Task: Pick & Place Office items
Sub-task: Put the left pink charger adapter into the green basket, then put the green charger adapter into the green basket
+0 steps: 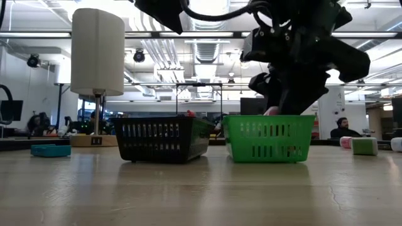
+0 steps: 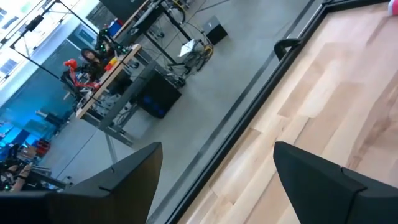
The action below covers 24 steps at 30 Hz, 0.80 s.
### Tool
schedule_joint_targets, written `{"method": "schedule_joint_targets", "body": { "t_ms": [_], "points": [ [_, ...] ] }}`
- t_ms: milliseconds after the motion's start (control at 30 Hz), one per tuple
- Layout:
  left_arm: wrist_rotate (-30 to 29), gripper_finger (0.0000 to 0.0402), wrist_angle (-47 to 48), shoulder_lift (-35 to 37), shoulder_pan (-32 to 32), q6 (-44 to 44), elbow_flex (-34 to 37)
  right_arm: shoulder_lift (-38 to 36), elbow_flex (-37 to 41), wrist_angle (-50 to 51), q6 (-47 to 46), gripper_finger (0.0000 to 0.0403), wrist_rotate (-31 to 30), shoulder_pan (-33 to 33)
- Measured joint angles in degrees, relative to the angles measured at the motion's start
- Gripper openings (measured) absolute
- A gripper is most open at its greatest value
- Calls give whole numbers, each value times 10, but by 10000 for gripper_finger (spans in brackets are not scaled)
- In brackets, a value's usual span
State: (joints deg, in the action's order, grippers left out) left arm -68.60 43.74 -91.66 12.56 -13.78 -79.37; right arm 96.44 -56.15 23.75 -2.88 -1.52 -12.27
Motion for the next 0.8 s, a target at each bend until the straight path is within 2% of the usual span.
{"method": "schedule_joint_targets", "body": {
  "t_ms": [267,533,667,800],
  "points": [
    [0,314,0,0,0,-1,0,-23,3,-8,-3,206,-17,1],
    [1,314,2,0,0,-2,0,-69,3,-23,-8,240,-17,1],
    [1,314,6,0,0,-2,0,-107,1,38,-10,248,-20,5],
    [2,314,11,0,0,-2,0,-157,-5,173,-74,251,-69,9]
  ]
}}
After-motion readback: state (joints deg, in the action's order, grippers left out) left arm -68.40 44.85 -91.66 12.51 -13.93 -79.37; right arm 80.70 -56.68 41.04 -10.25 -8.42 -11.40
